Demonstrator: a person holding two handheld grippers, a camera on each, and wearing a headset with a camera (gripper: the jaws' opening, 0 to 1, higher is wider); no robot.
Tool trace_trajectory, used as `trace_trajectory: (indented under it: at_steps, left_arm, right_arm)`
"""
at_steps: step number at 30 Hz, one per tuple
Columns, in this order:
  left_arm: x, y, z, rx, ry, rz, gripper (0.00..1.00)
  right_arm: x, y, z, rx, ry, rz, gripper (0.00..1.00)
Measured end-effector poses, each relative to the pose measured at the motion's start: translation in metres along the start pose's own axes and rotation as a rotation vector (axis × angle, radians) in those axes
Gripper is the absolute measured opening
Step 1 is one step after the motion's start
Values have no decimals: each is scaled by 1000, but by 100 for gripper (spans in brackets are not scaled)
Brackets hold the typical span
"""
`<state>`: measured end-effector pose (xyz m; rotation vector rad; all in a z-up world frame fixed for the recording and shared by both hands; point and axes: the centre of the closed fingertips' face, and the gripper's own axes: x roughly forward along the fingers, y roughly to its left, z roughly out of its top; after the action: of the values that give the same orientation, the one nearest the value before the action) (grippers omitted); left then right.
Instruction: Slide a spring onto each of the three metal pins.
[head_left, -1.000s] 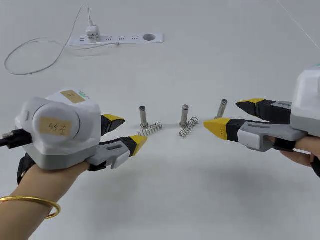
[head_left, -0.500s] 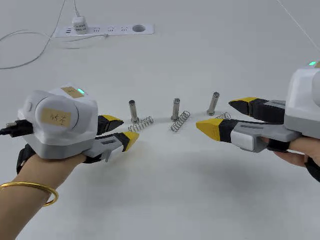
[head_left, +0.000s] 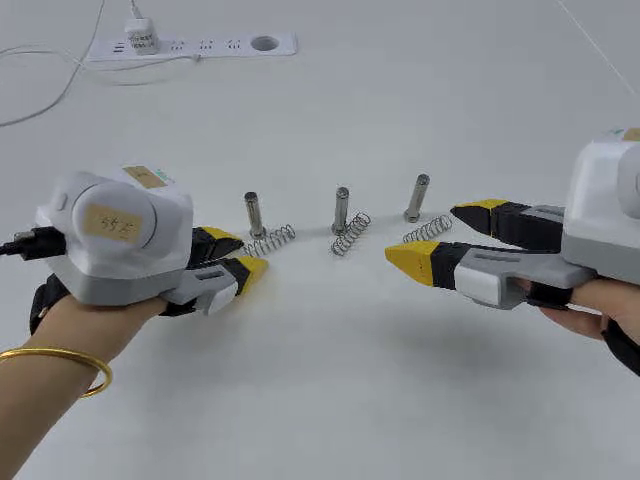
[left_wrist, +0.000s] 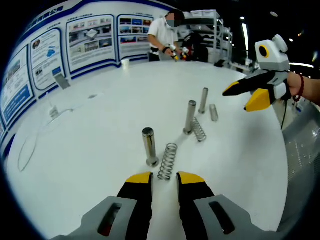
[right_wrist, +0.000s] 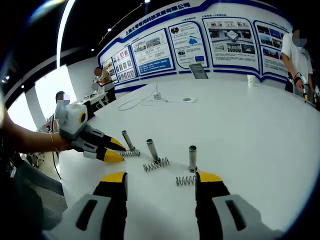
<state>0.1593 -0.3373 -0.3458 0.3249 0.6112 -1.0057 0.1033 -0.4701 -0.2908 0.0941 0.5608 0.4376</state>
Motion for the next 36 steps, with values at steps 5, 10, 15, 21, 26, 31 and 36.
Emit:
trace_trajectory:
  at_steps: [5, 10, 15, 21, 26, 31, 36]
  left_arm:
    - [0, 0, 0, 6, 1, -3, 17]
    - [1, -1, 0, 12, -3, -9, 13]
    - [2, -1, 1, 33, -23, -9, 11]
    - [-1, -2, 0, 40, -29, -4, 10]
    - [-7, -5, -1, 44, -39, 6, 10]
    - [-16, -10, 6, -15, -76, 18, 10]
    - [-29, -22, 20, -20, -132, 10, 10]
  right_arm:
    - [0, 0, -1, 0, 2, -3, 56]
    - [-1, -2, -1, 8, 1, -10, 56]
    - [-2, -1, -1, 10, 3, -7, 56]
    - [-4, 1, -1, 14, 5, -8, 56]
    - [-5, 4, 2, 16, 0, -3, 56]
    - [-4, 12, 9, 22, -15, 15, 55]
    - [-4, 23, 23, 41, -69, 39, 53]
